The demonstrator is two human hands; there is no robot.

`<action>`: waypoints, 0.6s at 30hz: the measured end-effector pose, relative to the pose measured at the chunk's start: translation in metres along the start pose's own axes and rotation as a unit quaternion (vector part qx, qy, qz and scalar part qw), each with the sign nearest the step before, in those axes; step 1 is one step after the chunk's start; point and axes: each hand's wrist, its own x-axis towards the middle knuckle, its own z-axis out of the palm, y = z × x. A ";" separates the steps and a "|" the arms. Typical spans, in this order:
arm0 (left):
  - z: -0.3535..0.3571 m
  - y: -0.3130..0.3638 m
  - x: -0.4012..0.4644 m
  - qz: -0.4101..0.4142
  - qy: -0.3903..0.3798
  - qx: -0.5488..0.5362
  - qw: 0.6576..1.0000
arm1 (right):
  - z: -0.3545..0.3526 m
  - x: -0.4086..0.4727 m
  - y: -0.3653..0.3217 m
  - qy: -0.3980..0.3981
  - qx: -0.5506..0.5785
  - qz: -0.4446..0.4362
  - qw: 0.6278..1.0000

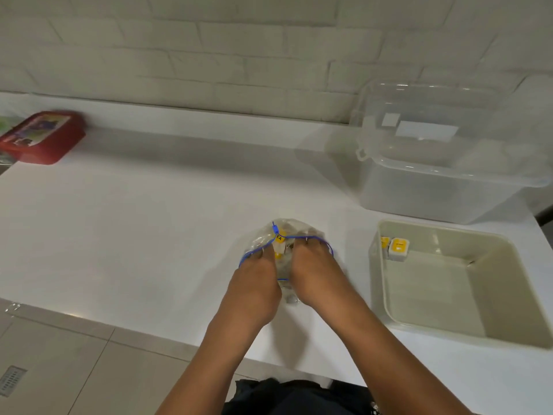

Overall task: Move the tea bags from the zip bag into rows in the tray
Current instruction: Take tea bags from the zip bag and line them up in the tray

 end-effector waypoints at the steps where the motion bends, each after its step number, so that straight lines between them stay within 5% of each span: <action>1: -0.001 0.000 0.000 -0.001 0.011 0.016 1.000 | -0.001 0.000 -0.002 0.013 -0.016 0.017 1.000; 4: -0.010 0.007 -0.003 0.009 0.021 0.023 0.999 | -0.006 0.002 -0.008 0.033 -0.037 0.030 0.998; 9: -0.028 0.003 -0.004 0.013 0.041 0.010 0.999 | -0.004 0.017 -0.027 -0.052 -0.019 -0.105 0.993; 18: -0.033 -0.016 -0.008 -0.002 0.029 -0.030 0.999 | 0.006 0.044 -0.024 0.021 -0.039 -0.004 0.999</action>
